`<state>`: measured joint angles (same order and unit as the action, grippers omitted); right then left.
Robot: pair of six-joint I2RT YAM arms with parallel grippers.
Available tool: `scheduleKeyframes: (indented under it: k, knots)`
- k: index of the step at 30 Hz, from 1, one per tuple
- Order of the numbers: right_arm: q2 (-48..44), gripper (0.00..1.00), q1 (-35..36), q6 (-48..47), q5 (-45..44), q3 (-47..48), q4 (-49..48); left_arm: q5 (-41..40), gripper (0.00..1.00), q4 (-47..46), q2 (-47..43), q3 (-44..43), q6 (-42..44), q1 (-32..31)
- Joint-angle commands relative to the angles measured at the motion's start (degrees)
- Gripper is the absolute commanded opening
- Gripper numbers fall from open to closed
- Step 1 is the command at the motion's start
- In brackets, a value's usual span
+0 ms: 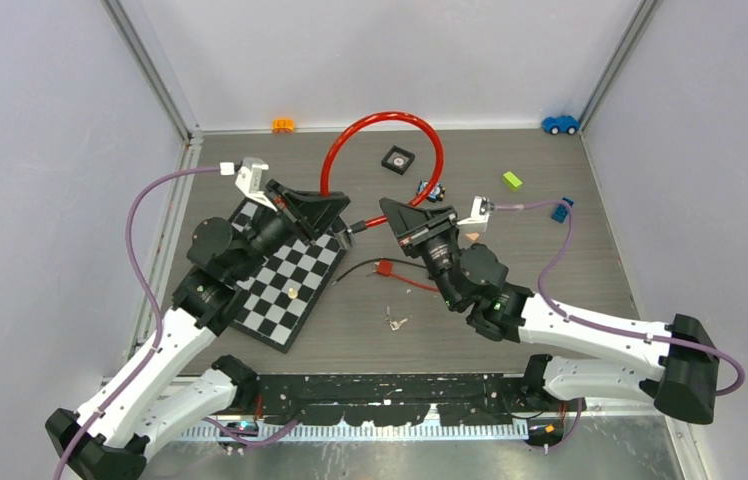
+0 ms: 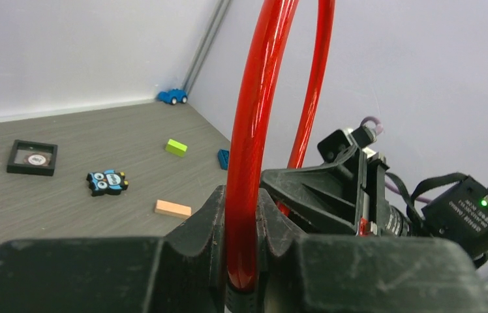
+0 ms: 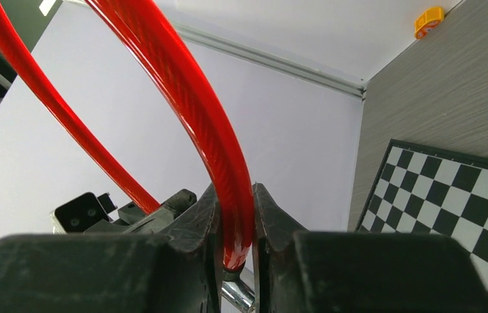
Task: Lock with the key
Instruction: Place the lock at the center of the board.
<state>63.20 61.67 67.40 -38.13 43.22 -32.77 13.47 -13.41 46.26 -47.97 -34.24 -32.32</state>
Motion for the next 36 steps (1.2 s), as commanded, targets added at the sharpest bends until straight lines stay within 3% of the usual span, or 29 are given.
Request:
scheduleKeyframes:
  k: [1, 10, 17, 18, 19, 20, 21, 22, 23, 28, 32, 36]
  knots:
    - [-6.6, 0.01, -2.0, -6.6, -12.9, -1.2, 0.7, -2.2, 0.00, -2.1, -3.1, -2.3, 3.3, 0.9]
    - [-13.5, 0.01, -3.6, -13.3, -17.4, -1.9, 6.8, -4.5, 0.00, 3.0, -5.3, -2.7, 7.4, 0.9]
    - [-7.1, 0.01, -3.6, -14.7, -9.3, 3.8, 13.0, -3.1, 0.00, -0.4, -4.0, -0.6, 4.3, 0.9]
    - [-5.4, 0.01, -3.6, -15.5, -8.1, 4.8, 14.0, -2.7, 0.07, -0.4, -3.6, -0.6, 3.8, 0.9]
    - [-4.3, 0.01, -3.6, -16.4, -7.3, 5.7, 14.9, -2.5, 0.20, 0.2, -3.2, -0.8, 3.3, 0.9]
    - [-3.4, 0.01, -3.6, -17.1, -7.1, 6.4, 16.0, -2.5, 0.40, 1.1, -2.9, -1.0, 2.9, 0.9]
    - [-2.7, 0.01, -3.6, -17.5, -7.5, 7.0, 17.2, -2.6, 0.70, 2.4, -2.7, -1.4, 2.7, 0.9]
    - [-2.1, 0.01, -3.7, -17.9, -8.5, 7.6, 18.6, -2.7, 0.94, 4.0, -2.6, -1.9, 2.7, 0.9]
    - [-1.6, 0.01, -3.9, -18.2, -9.6, 8.0, 19.9, -3.5, 0.99, 6.1, -2.7, -2.5, 2.9, 0.9]
    - [1.0, 0.01, -8.5, -16.1, -11.6, 10.9, 28.9, -16.4, 1.00, 20.3, -6.0, -3.6, 7.4, 0.9]
    - [5.2, 0.01, -15.6, -14.5, -3.5, 12.7, 32.4, -22.3, 1.00, 28.8, -8.5, -3.4, 11.6, 0.9]
    - [13.4, 0.01, -23.7, -12.6, 9.9, 16.7, 34.2, -23.7, 1.00, 34.0, -9.3, -2.3, 12.2, 0.9]
